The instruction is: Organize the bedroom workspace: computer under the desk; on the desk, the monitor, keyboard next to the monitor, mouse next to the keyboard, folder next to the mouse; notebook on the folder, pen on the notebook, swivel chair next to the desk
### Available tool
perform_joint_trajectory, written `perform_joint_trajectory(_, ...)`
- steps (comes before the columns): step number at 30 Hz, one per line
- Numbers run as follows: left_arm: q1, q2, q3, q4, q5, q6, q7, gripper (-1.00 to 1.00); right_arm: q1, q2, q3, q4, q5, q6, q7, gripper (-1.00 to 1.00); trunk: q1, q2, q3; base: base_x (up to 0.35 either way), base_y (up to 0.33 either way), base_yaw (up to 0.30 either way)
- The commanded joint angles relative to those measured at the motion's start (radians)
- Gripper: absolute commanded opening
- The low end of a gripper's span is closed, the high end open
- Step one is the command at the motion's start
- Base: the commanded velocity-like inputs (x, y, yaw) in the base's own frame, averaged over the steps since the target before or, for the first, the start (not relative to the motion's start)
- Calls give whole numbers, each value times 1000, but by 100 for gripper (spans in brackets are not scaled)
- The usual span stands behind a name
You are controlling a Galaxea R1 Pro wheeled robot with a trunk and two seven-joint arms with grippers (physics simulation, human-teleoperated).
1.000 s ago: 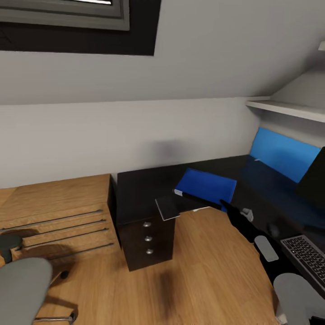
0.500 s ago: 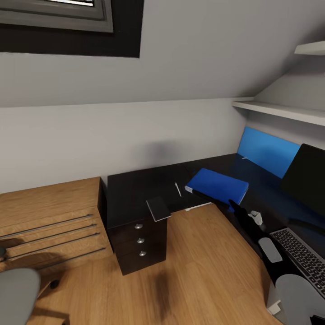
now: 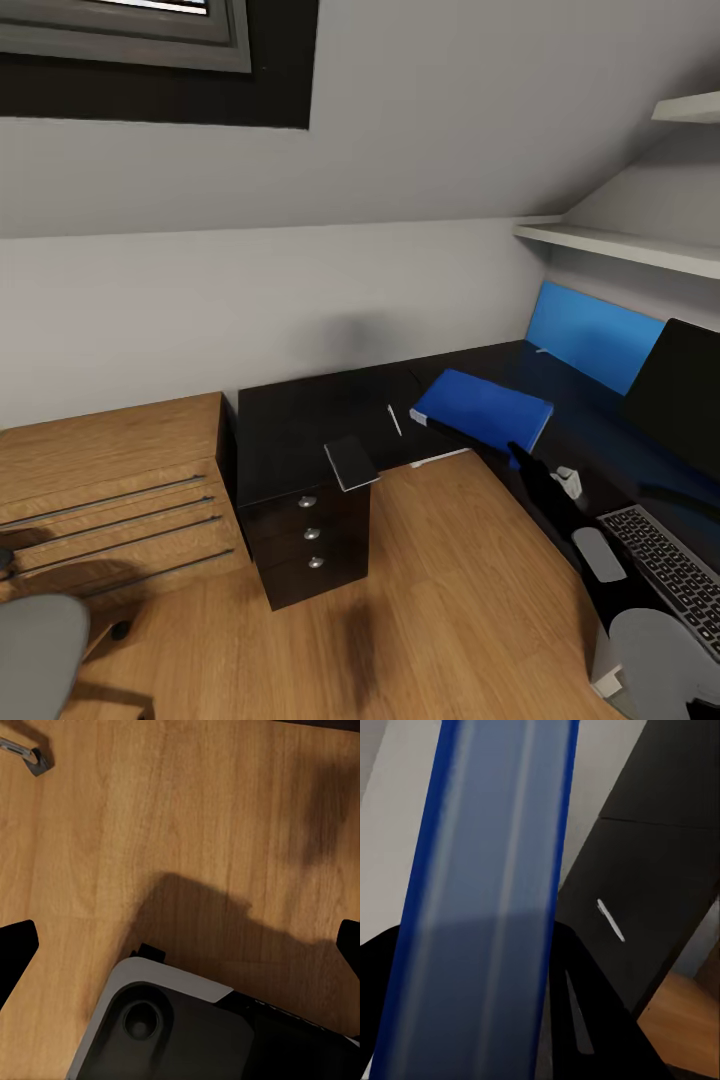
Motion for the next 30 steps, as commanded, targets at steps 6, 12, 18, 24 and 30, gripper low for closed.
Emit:
perform_joint_trajectory(6, -1, 1, -8, 1, 10, -4, -2, 100, -1, 8, -5, -4, -12, 2, -192, -100, 0, -2, -2, 0, 0, 0)
perform_joint_trajectory(12, -1, 1, -8, 1, 10, -4, -2, 100, -1, 12, -7, -6, -15, -50, -285, -100, 0, -2, -2, 0, 0, 0)
perform_joint_trajectory(18, -1, 1, -8, 1, 10, -4, -2, 100, -1, 51, -9, -3, -37, -194, -311, -100, 0, -2, -2, 0, 0, 0)
perform_joint_trajectory(24, -1, 1, -8, 1, 10, -4, -2, 100, -1, 65, -8, -4, -58, -291, -334, -100, 0, -2, -2, 0, 0, 0)
perform_joint_trajectory(30, 0, 1, -8, 1, 10, -4, -2, 100, -1, 67, -8, -4, -72, -303, -333, -100, 0, -2, -2, 0, 0, 0)
